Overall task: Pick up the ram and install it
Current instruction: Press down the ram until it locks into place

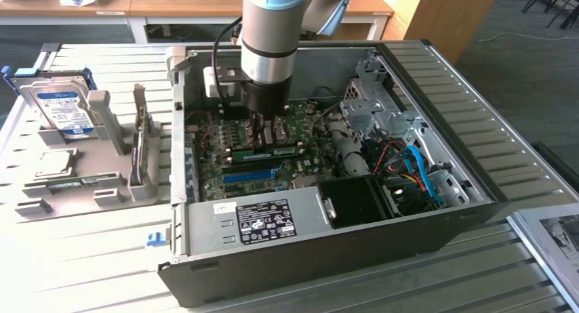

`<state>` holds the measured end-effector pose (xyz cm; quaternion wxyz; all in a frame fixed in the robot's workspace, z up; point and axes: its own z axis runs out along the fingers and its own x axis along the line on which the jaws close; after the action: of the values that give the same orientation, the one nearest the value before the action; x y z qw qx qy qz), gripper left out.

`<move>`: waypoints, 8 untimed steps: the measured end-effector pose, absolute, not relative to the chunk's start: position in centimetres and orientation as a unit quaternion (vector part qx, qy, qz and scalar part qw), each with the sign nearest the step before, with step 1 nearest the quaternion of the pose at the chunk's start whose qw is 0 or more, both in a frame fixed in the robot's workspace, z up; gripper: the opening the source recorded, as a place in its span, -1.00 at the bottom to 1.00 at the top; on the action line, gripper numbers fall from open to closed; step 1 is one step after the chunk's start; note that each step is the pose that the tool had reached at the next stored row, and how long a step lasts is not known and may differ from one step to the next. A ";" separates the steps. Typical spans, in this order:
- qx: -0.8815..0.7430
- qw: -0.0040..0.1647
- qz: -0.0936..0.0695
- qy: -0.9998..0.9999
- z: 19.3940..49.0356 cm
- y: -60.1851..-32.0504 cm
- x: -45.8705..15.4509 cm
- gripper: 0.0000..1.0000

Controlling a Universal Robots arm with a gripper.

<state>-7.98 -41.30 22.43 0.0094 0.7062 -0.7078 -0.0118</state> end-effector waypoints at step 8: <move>0.706 0.009 -0.012 -0.708 22.3 -41.3 -8.0 -0.80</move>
<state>-7.98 -41.32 22.26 0.0092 0.7062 -0.7079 -0.0117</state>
